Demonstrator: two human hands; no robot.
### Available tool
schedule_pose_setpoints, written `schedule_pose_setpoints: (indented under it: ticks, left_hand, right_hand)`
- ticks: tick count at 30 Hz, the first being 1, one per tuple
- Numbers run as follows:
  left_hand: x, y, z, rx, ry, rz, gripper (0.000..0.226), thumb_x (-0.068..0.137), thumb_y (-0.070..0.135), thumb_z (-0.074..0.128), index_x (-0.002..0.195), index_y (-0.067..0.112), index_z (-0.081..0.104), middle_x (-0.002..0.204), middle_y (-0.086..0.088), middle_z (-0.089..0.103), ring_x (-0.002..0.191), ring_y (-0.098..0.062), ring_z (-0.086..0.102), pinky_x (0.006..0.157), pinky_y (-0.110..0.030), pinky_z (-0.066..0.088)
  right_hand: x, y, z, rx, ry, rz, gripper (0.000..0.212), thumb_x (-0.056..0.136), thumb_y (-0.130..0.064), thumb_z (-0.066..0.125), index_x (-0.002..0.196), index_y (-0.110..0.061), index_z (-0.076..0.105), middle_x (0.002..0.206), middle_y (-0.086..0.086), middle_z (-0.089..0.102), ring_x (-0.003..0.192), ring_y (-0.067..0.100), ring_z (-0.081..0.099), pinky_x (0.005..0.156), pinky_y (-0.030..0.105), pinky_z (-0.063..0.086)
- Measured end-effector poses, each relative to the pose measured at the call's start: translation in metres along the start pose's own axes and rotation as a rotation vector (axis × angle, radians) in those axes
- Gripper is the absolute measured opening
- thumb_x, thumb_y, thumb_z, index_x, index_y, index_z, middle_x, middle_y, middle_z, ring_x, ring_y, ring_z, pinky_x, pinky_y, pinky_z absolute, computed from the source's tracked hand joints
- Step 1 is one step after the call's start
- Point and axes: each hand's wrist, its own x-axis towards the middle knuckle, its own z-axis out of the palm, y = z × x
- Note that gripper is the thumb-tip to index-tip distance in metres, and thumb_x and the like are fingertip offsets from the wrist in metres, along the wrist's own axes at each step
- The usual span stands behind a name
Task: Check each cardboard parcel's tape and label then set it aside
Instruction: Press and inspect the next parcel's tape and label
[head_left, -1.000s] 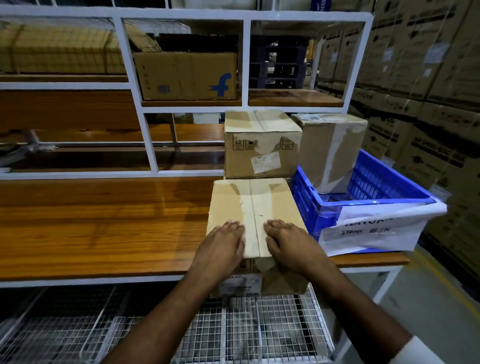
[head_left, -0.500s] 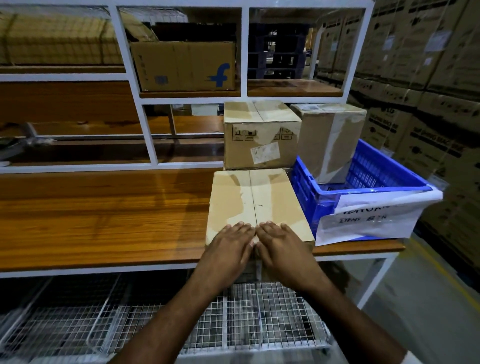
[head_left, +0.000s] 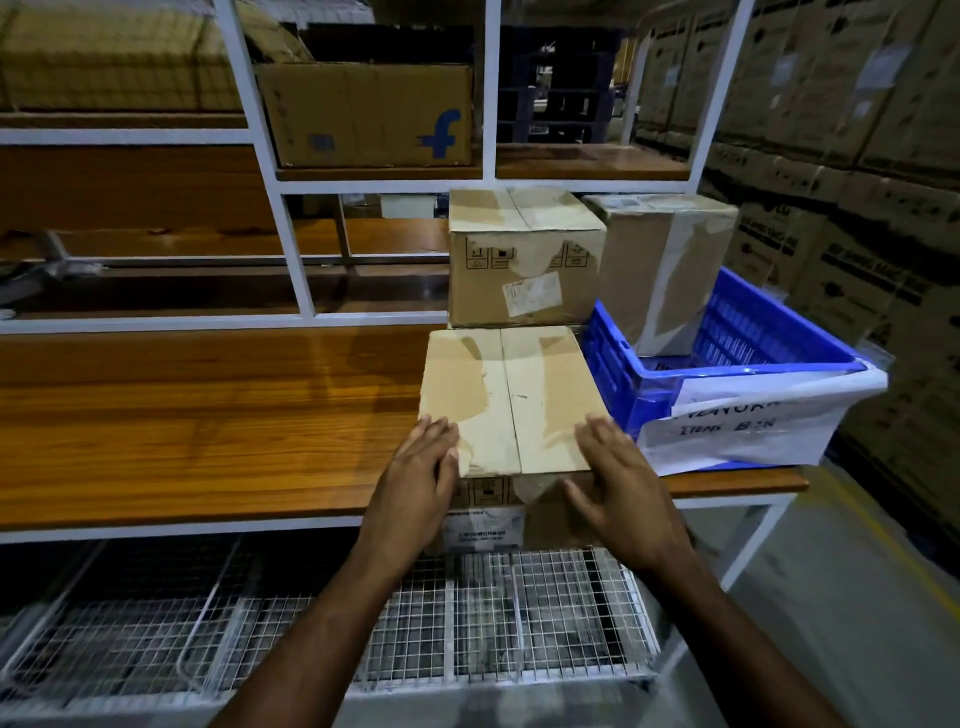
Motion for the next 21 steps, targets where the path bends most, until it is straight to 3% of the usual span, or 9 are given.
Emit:
schedule_pose_setpoints:
  ticks: [2, 4, 7, 10, 12, 14, 16, 18, 21]
  left_hand:
    - [0.003, 0.001, 0.0, -0.032, 0.024, -0.025, 0.04, 0.105, 0.024, 0.042, 0.144, 0.019, 0.045, 0.153, 0.005, 0.038, 0.138, 0.004, 0.016, 0.114, -0.019, 0.013]
    - [0.003, 0.0, 0.001, -0.046, 0.032, -0.033, 0.04, 0.104, 0.02, 0.045, 0.143, 0.015, 0.047, 0.152, 0.002, 0.04, 0.137, 0.002, 0.019, 0.115, -0.019, 0.014]
    - [0.001, 0.003, 0.005, -0.046, 0.069, -0.024, 0.039, 0.103, 0.017, 0.046, 0.142, 0.013, 0.05, 0.151, -0.002, 0.043, 0.139, 0.0, 0.021, 0.115, -0.019, 0.015]
    - [-0.005, 0.006, 0.007, -0.099, 0.069, -0.043, 0.042, 0.105, 0.029, 0.041, 0.145, 0.02, 0.046, 0.154, -0.003, 0.038, 0.145, -0.008, 0.021, 0.116, -0.023, 0.014]
    - [-0.007, 0.008, 0.009, -0.174, 0.016, -0.085, 0.05, 0.103, 0.049, 0.033, 0.148, 0.029, 0.042, 0.156, -0.002, 0.035, 0.146, -0.013, 0.023, 0.121, -0.038, 0.016]
    - [-0.004, 0.012, 0.009, -0.248, -0.046, -0.118, 0.066, 0.093, 0.073, 0.021, 0.149, 0.042, 0.034, 0.154, 0.001, 0.04, 0.141, -0.019, 0.036, 0.115, -0.058, 0.027]
    - [0.006, 0.019, 0.006, -0.364, -0.105, -0.178, 0.081, 0.079, 0.09, 0.014, 0.147, 0.051, 0.029, 0.15, 0.0, 0.046, 0.135, -0.024, 0.046, 0.107, -0.058, 0.038]
    - [0.022, 0.03, -0.005, -0.522, -0.154, -0.264, 0.093, 0.068, 0.098, 0.015, 0.144, 0.049, 0.038, 0.141, -0.003, 0.055, 0.127, -0.027, 0.053, 0.102, -0.053, 0.045]
    - [0.049, 0.041, -0.023, -0.733, -0.219, -0.334, 0.083, 0.068, 0.098, 0.027, 0.13, 0.051, 0.054, 0.128, 0.004, 0.064, 0.118, -0.025, 0.06, 0.098, -0.05, 0.049]
  right_hand:
    - [-0.006, 0.001, 0.0, 0.21, 0.065, 0.202, 0.086, 0.082, -0.041, 0.077, 0.152, -0.012, 0.036, 0.154, 0.0, 0.04, 0.142, 0.013, 0.036, 0.115, 0.027, 0.031]
    - [-0.011, -0.003, 0.0, 0.405, 0.121, 0.345, 0.078, 0.073, -0.038, 0.085, 0.14, -0.02, 0.049, 0.125, -0.01, 0.063, 0.118, 0.009, 0.057, 0.096, 0.02, 0.045]
    - [-0.009, -0.008, -0.003, 0.515, 0.19, 0.373, 0.067, 0.065, -0.033, 0.09, 0.124, -0.036, 0.058, 0.104, -0.019, 0.068, 0.101, 0.004, 0.065, 0.089, 0.032, 0.055]
    - [0.003, -0.015, -0.019, 0.482, 0.255, 0.304, 0.079, 0.061, -0.047, 0.088, 0.133, -0.037, 0.057, 0.109, -0.016, 0.071, 0.098, 0.001, 0.066, 0.088, 0.037, 0.057]
    - [0.018, -0.025, -0.032, 0.422, 0.296, 0.199, 0.081, 0.063, -0.05, 0.087, 0.137, -0.037, 0.056, 0.119, -0.013, 0.07, 0.104, 0.004, 0.067, 0.089, 0.034, 0.056]
    - [0.034, -0.04, -0.042, 0.314, 0.293, 0.048, 0.079, 0.066, -0.05, 0.085, 0.138, -0.031, 0.057, 0.131, -0.009, 0.064, 0.114, 0.007, 0.063, 0.095, 0.035, 0.053]
    - [0.048, -0.06, -0.045, 0.182, 0.235, -0.074, 0.079, 0.068, -0.053, 0.08, 0.139, -0.024, 0.057, 0.137, -0.003, 0.06, 0.121, 0.013, 0.06, 0.1, 0.039, 0.051]
    - [0.058, -0.077, -0.044, 0.039, 0.157, -0.173, 0.079, 0.072, -0.054, 0.074, 0.141, -0.02, 0.054, 0.14, 0.0, 0.057, 0.125, 0.017, 0.058, 0.103, 0.04, 0.047]
    - [0.071, -0.101, -0.041, -0.092, 0.02, -0.278, 0.074, 0.084, -0.045, 0.066, 0.148, -0.017, 0.041, 0.148, 0.004, 0.049, 0.134, 0.019, 0.048, 0.109, 0.036, 0.037]
